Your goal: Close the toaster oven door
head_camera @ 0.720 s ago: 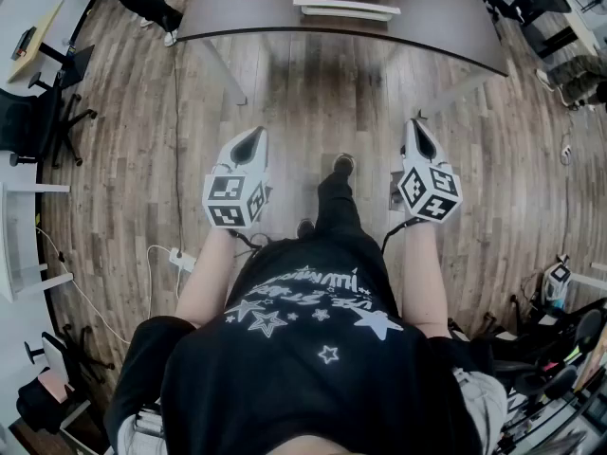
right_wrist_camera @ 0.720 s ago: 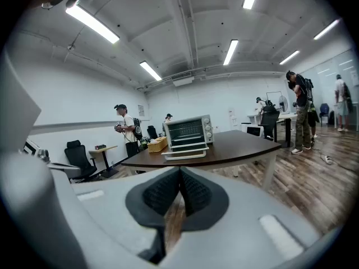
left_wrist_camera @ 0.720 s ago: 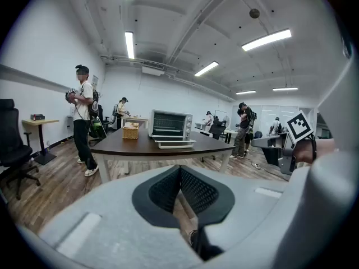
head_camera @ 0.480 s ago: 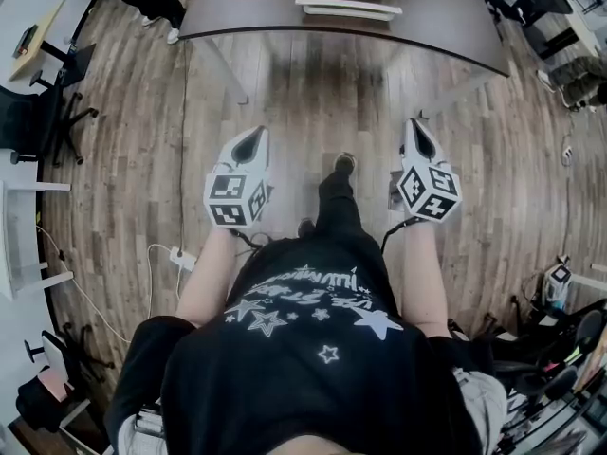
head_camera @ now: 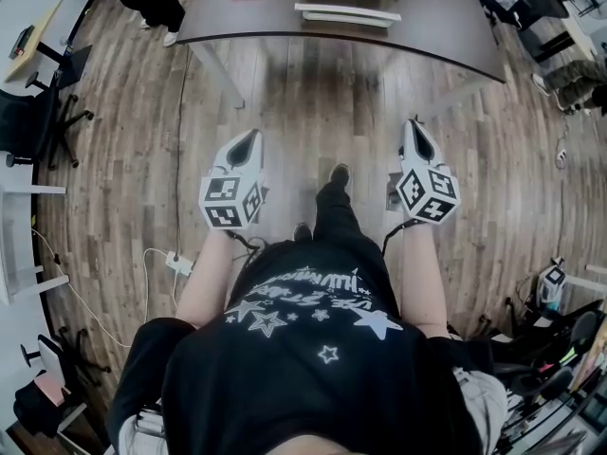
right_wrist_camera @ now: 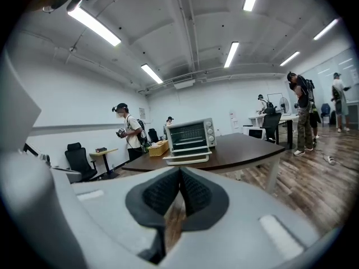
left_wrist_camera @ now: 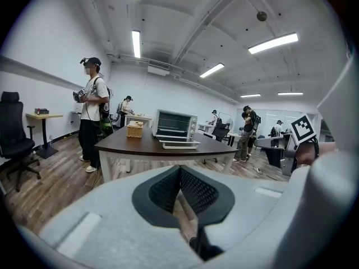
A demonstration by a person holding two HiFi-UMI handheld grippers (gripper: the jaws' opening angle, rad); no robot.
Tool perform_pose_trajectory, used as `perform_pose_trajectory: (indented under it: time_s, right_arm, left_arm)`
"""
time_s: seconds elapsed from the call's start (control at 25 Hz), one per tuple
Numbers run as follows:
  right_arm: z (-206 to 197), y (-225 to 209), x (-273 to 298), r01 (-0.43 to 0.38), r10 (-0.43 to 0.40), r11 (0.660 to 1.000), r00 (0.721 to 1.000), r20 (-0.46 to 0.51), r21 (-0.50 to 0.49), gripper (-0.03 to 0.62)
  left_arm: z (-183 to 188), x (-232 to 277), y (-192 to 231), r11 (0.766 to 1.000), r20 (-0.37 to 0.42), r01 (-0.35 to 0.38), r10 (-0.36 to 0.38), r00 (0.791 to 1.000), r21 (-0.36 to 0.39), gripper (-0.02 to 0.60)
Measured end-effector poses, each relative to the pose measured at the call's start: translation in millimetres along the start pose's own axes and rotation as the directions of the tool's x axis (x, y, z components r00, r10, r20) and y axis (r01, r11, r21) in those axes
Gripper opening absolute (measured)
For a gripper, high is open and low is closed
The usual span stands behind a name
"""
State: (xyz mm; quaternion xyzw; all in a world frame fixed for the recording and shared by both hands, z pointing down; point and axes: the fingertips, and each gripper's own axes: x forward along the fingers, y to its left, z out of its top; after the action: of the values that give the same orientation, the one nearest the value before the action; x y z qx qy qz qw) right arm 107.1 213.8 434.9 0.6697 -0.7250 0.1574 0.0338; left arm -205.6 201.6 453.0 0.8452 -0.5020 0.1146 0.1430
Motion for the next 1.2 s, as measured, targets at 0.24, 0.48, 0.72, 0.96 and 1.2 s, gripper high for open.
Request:
perform_pose_trajectory:
  time_s: [0.24,0.48,0.72,0.96,1.2]
  right_arm:
    - [14.1,-9.2,24.8,-0.007,0.006,1.0,1.0,0.023,0.018,0.135]
    - [20.2,-29.1,59.2,-0.011,0.011,0.999,1.0,-0.008,0.046,0.212]
    - [35.1,-46.7,114.7,-0.024,0.025,0.998,1.0,-0.014,0.058,0.212]
    - [55.7,-70.8,170.8,-0.06,0.062,0.996,0.998,-0.026,0.06,0.212]
    - [68.1,-102.2,222.2,-0.092,0.094,0.994,0.995,-0.04,0.061,0.21]
  left_arm:
    - [15.9,24.7,0.7,1.0,0.018,0.023,-0.023,1.0,0.006,0.011]
    - [30.7,58.0,0.8,1.0,0.014,0.023,-0.023,1.0,0.011,0.011]
    - [46.5,103.3,13.3,1.0,0.001,-0.002,0.002,1.0,0.005,0.011]
    - [75.3,153.7,16.2,0.999,0.013,-0.038,0.038,0.999,0.01,0.011]
    - [90.5,200.9,11.2,0.997,0.008,-0.075,0.075,0.997,0.014,0.011]
